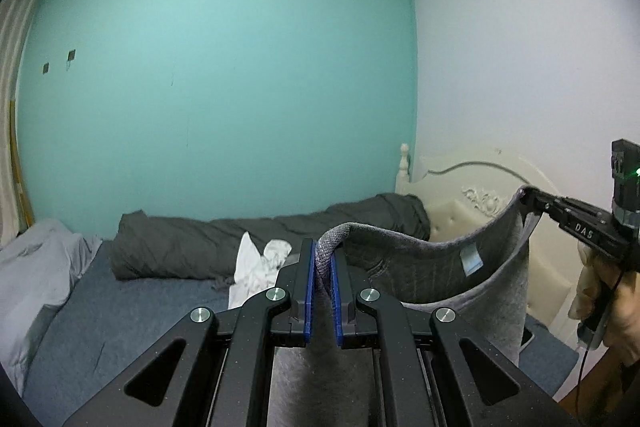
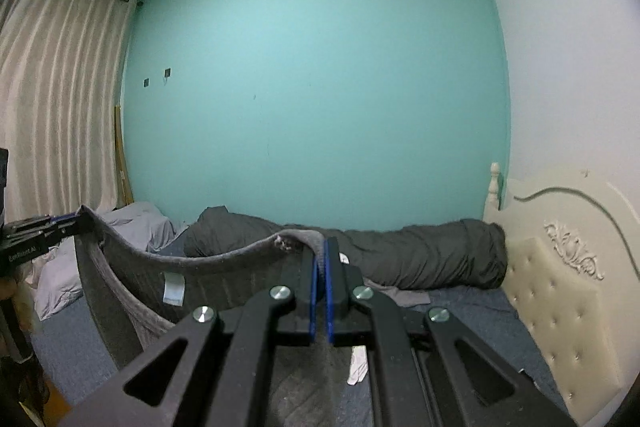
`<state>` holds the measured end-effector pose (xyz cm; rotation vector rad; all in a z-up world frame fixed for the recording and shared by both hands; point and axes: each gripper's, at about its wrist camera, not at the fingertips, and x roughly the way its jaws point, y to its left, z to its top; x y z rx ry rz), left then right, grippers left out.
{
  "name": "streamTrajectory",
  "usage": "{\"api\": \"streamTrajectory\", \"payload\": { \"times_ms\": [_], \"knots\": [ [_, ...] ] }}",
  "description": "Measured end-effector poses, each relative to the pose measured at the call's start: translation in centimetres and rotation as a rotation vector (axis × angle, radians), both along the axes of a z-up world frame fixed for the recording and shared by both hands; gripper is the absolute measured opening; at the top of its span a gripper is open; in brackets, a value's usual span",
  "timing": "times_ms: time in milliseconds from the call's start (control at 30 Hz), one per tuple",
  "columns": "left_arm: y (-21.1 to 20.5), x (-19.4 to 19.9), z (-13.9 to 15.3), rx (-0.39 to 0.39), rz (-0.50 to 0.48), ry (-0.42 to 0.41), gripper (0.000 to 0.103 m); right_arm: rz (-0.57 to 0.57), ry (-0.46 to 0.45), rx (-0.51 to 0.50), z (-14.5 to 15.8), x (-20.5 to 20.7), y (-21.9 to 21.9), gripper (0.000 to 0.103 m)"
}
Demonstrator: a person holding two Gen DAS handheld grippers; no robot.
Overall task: Fold clothes
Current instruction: 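Lift the grey sweatshirt by the collar with both tools and shake it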
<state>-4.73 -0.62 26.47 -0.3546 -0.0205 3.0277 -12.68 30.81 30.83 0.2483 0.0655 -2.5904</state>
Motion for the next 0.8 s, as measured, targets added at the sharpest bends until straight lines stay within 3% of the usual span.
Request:
{"api": "streamTrajectory", "payload": {
  "times_ms": [800],
  "knots": [
    [2.0, 14.3, 7.1, -0.073, -0.009, 0.18, 0.007, 0.061, 0.131, -0.043, 7.9, 11.6, 4.4, 0.003]
  ]
}}
